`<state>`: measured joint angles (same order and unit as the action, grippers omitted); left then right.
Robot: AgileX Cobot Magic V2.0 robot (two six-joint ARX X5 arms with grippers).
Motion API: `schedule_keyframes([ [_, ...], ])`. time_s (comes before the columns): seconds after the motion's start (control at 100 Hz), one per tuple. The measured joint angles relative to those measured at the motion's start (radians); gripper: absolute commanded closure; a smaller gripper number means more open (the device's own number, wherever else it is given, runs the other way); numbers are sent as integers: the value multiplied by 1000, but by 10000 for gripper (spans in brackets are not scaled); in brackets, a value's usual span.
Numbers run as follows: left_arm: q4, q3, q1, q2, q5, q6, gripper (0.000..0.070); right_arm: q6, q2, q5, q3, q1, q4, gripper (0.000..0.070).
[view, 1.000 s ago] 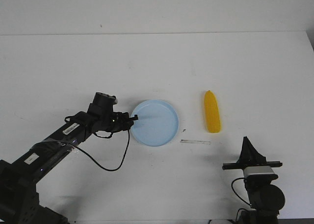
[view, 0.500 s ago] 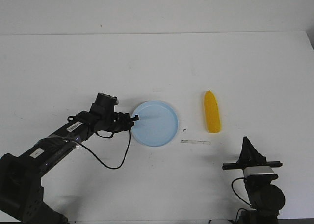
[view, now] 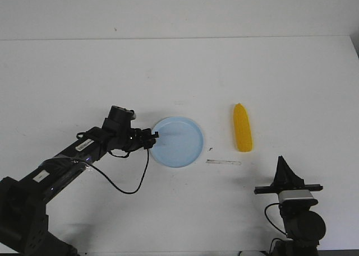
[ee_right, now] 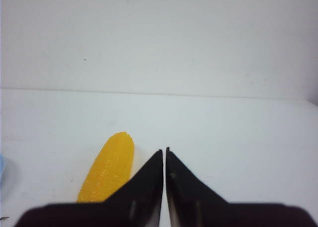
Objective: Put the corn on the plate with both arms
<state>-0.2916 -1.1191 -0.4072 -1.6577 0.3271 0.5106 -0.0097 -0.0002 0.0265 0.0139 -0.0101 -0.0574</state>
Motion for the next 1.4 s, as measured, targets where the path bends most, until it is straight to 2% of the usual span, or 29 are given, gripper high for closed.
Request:
schedule_keyframes([
  [0.09,1,0,9,46,-1,-25,496,0,0,0,0,0,0,688],
  [0.23,3,0,26,116,-74,-51,506,0,0,0,0,0,0,688],
  [0.27,9,1,31,133,-91,-63,535,0,0,0,0,0,0,688],
  [0.33,45,18,43,167,-95,-88,623,0,0,0,0,0,0,688],
  [0.46,126,90,73,277,-95,-126,700,0,0,0,0,0,0,688],
  [0.65,342,268,143,448,-97,-160,700,0,0,0,0,0,0,688],
  [0.79,447,386,214,572,-104,-235,699,0,0,0,0,0,0,688],
  [0.93,460,468,285,705,-106,-336,699,0,0,0,0,0,0,688],
  [1.09,462,554,357,869,-168,-436,699,0,0,0,0,0,0,688],
  [1.4,463,730,401,1192,-180,-471,699,0,0,0,0,0,0,688],
])
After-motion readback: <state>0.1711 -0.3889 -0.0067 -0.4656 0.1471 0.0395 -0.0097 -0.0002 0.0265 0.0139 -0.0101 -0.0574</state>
